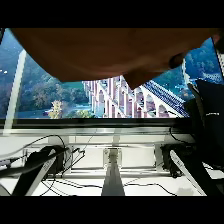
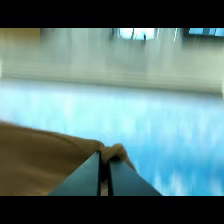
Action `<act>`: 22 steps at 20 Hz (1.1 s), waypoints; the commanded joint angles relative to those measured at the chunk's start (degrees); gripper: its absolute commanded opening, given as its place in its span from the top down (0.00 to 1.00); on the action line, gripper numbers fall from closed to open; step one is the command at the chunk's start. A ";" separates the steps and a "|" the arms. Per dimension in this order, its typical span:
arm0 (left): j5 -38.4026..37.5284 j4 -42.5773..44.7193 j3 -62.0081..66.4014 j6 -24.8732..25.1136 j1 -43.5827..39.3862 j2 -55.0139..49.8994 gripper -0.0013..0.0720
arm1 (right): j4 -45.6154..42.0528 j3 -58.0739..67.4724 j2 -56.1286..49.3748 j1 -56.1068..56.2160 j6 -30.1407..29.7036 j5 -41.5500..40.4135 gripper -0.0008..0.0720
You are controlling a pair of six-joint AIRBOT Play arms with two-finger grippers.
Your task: Fold the clothes and pants, and hang the long-sleeved shirts on hangers.
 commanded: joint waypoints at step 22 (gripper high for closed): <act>-4.26 -3.56 -0.04 7.48 -1.07 -36.44 0.96 | 10.23 12.00 -42.23 0.04 4.00 -1.29 0.96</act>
